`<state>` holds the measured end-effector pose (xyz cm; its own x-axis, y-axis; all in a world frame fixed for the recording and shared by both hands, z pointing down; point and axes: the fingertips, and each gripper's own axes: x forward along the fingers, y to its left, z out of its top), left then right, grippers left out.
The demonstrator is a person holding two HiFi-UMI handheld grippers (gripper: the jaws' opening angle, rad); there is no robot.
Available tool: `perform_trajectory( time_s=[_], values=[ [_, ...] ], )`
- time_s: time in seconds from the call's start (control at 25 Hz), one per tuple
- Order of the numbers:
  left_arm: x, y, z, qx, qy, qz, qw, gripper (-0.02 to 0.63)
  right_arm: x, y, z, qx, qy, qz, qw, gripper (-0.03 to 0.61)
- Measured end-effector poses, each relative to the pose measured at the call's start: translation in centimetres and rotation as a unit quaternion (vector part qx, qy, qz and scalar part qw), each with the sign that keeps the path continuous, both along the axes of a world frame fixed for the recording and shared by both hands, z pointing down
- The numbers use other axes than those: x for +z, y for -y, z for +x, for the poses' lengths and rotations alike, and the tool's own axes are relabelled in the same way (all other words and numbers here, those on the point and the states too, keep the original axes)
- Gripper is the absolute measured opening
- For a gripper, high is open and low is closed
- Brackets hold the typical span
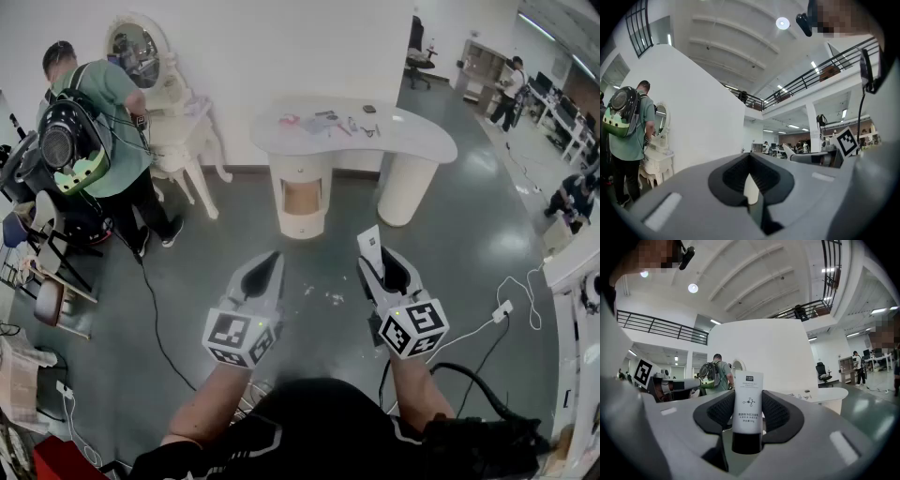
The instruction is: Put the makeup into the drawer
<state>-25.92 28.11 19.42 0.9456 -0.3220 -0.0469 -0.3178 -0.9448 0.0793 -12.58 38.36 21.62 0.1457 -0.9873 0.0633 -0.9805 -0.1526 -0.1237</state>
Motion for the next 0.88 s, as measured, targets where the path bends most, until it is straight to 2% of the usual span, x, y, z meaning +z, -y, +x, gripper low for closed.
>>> perform_trajectory(
  time_s=[0.56, 0.88],
  values=[
    [0.3, 0.5, -1.1, 0.004, -0.003, -0.007, 1.0000, 0.000, -0.3, 0.3, -0.9, 0.002, -0.007, 0.000, 1.000, 0.183],
    [1.1, 2.4, -2.0, 0.004, -0.006, -0.017, 0.9998, 0.000, -1.2, 1.5, -1.8, 0.002, -0.015, 0.024, 1.000, 0.186]
  ],
)
